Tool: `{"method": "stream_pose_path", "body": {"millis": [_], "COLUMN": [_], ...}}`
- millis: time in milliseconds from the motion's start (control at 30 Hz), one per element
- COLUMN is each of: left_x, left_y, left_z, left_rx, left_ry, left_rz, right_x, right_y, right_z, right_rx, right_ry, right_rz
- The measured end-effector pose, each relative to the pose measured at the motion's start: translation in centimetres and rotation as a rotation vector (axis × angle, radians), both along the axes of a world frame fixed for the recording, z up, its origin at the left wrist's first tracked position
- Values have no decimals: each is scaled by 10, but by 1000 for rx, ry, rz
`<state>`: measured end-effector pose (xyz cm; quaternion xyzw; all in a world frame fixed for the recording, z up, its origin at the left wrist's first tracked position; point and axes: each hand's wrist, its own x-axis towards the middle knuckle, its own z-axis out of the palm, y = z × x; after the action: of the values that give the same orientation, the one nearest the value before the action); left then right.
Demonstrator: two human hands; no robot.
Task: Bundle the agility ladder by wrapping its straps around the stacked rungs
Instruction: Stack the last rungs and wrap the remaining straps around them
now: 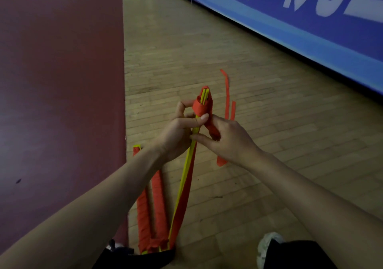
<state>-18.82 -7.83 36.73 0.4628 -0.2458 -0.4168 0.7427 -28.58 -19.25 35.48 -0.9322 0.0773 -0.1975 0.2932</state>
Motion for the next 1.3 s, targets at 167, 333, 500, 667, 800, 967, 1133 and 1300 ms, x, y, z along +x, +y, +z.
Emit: {"method": "stream_pose_path", "body": {"millis": [167, 333, 500, 667, 800, 967, 1133, 1300], "left_x": [-6, -2, 4, 14, 12, 11, 9, 12], "left_y": [-10, -11, -9, -2, 10, 13, 7, 1], "left_z": [-7, -8, -16, -12, -10, -8, -7, -10], "left_rx": [-21, 179, 221, 364, 435, 480, 519, 543], "left_ry": [40, -159, -111, -44, 0, 23, -17, 31], "left_rz": [78, 156, 245, 54, -350, -429, -381, -340], "right_x": [9, 14, 13, 9, 7, 3, 2, 4], "right_y": [4, -2, -5, -4, 2, 0, -10, -12], "right_z": [-5, -7, -11, -6, 0, 5, 6, 1], "right_rx": [94, 385, 638, 771, 818, 807, 768, 817], "right_ry": [-7, 51, 65, 84, 87, 133, 183, 171], "right_rz": [-103, -99, -21, 90, 159, 169, 141, 95]}}
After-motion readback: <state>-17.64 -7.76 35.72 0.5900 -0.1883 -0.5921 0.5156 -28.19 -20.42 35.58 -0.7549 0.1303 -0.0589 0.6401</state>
